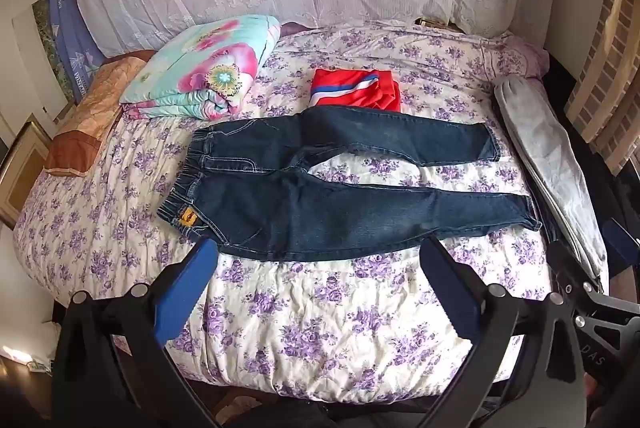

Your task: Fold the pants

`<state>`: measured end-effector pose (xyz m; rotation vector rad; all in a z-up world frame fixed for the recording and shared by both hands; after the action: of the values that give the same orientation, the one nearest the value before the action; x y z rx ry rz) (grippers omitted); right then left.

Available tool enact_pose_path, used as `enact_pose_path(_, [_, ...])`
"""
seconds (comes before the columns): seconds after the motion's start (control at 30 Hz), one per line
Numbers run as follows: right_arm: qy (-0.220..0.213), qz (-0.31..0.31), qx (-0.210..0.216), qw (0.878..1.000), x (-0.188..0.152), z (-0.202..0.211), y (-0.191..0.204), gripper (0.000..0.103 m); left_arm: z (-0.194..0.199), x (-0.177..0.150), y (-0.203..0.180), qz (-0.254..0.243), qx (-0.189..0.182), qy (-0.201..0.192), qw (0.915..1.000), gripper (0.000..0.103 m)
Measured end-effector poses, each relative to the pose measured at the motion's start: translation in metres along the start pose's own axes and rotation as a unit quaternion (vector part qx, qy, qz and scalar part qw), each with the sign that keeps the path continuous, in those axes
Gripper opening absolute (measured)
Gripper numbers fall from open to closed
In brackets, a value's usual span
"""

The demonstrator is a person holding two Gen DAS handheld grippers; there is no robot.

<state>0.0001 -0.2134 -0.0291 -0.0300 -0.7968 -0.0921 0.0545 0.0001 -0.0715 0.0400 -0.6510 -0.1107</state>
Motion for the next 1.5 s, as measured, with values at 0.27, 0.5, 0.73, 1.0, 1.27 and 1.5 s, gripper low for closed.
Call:
enact_pose_path(0.27, [0.001, 0.000, 0.001, 1.000, -0.0003, -0.0007, -0.0016, 0.100, -0.0001, -0.0006, 0.0000, 0.001, -0.001, 0.003, 1.0000, 0.098])
enact_pose_path(0.5, [0.002, 0.002, -0.002, 1.000, -0.0005, -0.0005, -0.0009, 0.100, -0.0002, -0.0007, -0.0001, 0.002, -0.002, 0.004, 1.0000, 0.098])
enact_pose_path(0.73, [0.003, 0.002, -0.003, 1.000, -0.0005, -0.0011, -0.0011, 0.100, -0.0002, -0.0008, -0.0002, 0.002, -0.003, 0.004, 1.0000, 0.098])
enact_pose_path(1.0, [0.004, 0.002, -0.002, 1.000, -0.0007, -0.0018, -0.0015, 0.100, -0.0039, 0.0007, -0.0017, 0.001, -0.003, 0.003, 1.0000, 0.098])
enact_pose_path(1.27, [0.005, 0.002, -0.002, 1.000, -0.0007, -0.0023, -0.0019, 0.100, -0.0057, 0.0020, -0.0019, 0.000, -0.002, 0.004, 1.0000, 0.098])
enact_pose_path(1.5, [0.005, 0.002, -0.001, 1.000, -0.0009, -0.0029, -0.0020, 0.100, -0.0055, 0.0053, -0.0058, 0.000, -0.002, 0.003, 1.0000, 0.098])
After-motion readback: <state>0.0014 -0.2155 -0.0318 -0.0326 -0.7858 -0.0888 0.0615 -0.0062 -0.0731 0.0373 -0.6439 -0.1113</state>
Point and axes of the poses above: each gripper's, at about its wrist camera, not at the fingertips, and z roughly against the way its jaws point, y to its left, x to its top, the point moved 9 cm from there along -z, roughly the way its jaws point, and after that the axes turned 2 degrees about -z, right-handed, at the moved point
